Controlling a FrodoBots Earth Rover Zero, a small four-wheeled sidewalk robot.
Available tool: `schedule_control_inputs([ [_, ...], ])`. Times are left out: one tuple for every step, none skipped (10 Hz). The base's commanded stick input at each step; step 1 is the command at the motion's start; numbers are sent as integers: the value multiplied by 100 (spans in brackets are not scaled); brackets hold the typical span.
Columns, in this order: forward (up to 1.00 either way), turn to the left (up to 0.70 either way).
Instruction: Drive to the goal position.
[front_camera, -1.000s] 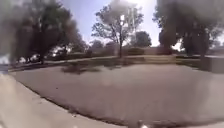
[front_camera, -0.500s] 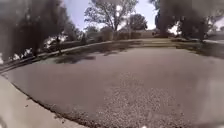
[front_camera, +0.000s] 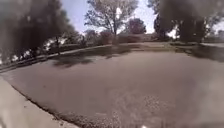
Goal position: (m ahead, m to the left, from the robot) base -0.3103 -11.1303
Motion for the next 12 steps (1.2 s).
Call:
schedule_control_inputs([
  [70, 0],
  [70, 0],
  [70, 0],
  [70, 0],
  [70, 0],
  [70, 0],
  [70, 0],
  [70, 0],
  [70, 0],
  [70, 0],
  [70, 0],
  [70, 0],
])
